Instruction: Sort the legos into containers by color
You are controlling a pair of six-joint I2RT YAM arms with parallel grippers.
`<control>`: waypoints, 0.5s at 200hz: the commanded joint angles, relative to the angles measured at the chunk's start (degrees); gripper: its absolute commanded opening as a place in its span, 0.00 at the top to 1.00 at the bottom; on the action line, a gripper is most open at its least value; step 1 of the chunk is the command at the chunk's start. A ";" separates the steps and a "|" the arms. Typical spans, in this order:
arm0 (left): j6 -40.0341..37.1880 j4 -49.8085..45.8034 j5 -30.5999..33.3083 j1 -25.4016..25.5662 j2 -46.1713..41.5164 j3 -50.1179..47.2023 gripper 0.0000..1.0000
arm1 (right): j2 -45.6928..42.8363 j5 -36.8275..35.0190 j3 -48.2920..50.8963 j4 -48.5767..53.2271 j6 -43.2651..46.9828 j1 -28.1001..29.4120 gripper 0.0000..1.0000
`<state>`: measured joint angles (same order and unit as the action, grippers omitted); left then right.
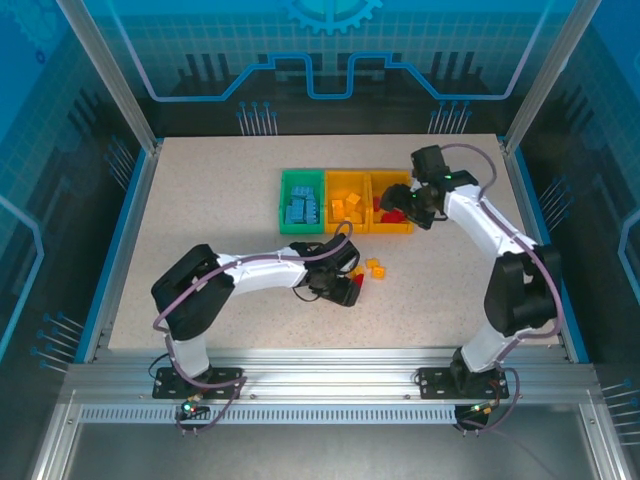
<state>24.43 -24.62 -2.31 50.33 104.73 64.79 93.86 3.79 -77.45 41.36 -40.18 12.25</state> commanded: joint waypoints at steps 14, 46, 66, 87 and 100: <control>-1.20 -3.12 1.33 0.39 0.41 1.43 0.65 | -6.09 -0.16 3.60 0.03 1.24 -4.85 0.20; -1.31 -4.80 2.07 0.39 -0.98 2.28 0.72 | -9.15 0.42 7.38 -0.06 2.62 -8.42 0.19; -1.51 -5.88 2.73 0.39 -2.95 3.56 0.74 | -10.57 0.43 10.16 -0.04 3.56 -10.05 0.17; -2.51 -7.14 3.46 0.32 -4.45 6.72 0.74 | -12.48 1.20 13.82 -0.86 4.22 -11.26 0.17; -3.83 -7.59 3.95 0.13 -4.57 9.79 0.74 | -13.65 1.76 16.25 -1.64 4.45 -11.35 0.17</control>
<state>23.38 -30.24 -0.21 50.33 103.46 68.75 83.13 3.68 -64.90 40.51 -37.54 2.02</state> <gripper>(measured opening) 0.269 0.832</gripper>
